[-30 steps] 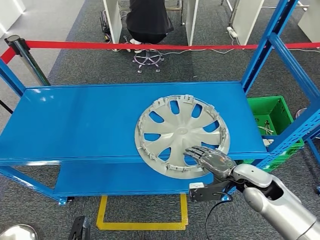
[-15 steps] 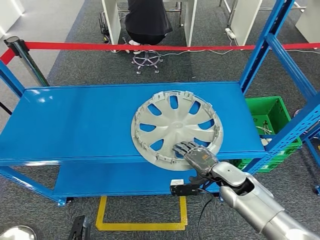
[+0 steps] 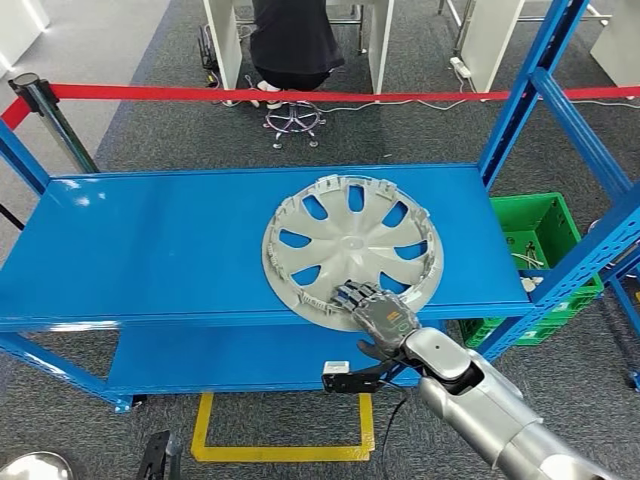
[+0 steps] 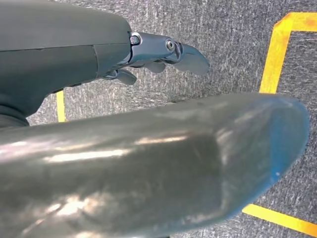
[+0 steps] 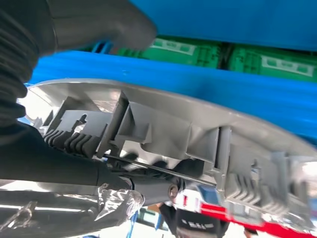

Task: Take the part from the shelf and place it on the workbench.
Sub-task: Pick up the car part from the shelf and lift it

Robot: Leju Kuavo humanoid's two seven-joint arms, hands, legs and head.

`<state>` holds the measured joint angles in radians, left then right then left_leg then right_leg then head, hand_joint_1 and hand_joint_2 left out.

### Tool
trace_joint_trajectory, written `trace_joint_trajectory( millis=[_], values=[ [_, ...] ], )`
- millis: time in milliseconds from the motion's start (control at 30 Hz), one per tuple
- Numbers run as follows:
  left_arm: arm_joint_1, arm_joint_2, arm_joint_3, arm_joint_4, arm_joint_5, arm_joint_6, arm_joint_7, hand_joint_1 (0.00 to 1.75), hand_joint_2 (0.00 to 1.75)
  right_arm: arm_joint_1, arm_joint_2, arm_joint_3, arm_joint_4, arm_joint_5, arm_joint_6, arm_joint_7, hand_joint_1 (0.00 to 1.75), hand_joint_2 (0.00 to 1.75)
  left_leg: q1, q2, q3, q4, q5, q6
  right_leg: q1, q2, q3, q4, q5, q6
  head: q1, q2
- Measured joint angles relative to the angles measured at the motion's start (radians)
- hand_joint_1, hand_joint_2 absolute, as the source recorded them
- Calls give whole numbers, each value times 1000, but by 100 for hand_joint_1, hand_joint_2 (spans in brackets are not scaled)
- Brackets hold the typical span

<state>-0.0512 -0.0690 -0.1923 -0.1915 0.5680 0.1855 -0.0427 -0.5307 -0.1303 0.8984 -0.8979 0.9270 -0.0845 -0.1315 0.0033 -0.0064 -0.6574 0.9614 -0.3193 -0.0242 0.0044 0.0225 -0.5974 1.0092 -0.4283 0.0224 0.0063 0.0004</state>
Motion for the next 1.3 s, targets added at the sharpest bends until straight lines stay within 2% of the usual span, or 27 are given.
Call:
trace_joint_trajectory(
  millis=[200,367,633,767,833,967,1100,1300],
  values=[
    [1,1,0,0,-1,4,1,0,0,58,17,-48,-49,51,-59,-9,175,175,0,0,-2,0,0,0,0,0,4,0,0,0,0,0],
    [1,1,0,0,0,11,1,0,0,143,17,-112,-168,92,-145,-20,175,175,0,0,-5,0,0,0,0,-1,2,0,0,0,0,0],
    [6,2,0,0,-2,33,-48,0,0,339,-5,-254,-548,100,-331,-68,175,175,0,0,-11,0,0,0,0,-2,-4,0,-1,0,0,0],
    [8,2,0,1,-14,45,-78,0,0,433,-9,-333,-755,0,-422,-125,175,175,0,-1,-13,0,0,0,0,-3,-6,0,-1,0,0,0],
    [9,2,0,1,-14,45,-82,0,0,466,-10,-364,-856,-69,-437,-154,175,175,0,-1,-14,0,0,0,-1,-2,-7,0,0,0,0,0],
    [10,1,-1,2,-17,38,-103,0,175,519,-15,-404,-988,-235,-393,-214,175,175,0,-1,-14,0,0,0,-1,-2,-7,0,-1,0,0,0],
    [11,1,-1,2,-18,22,-127,0,175,567,-20,-450,-1085,-437,-297,-282,175,175,0,-1,-14,0,0,0,0,-3,-7,0,-1,0,0,0],
    [11,2,-1,2,-10,-25,-132,0,175,621,-18,-522,-1167,-657,-112,-346,175,175,0,-1,-14,0,0,0,-1,-3,-7,0,0,0,0,0]
  ],
)
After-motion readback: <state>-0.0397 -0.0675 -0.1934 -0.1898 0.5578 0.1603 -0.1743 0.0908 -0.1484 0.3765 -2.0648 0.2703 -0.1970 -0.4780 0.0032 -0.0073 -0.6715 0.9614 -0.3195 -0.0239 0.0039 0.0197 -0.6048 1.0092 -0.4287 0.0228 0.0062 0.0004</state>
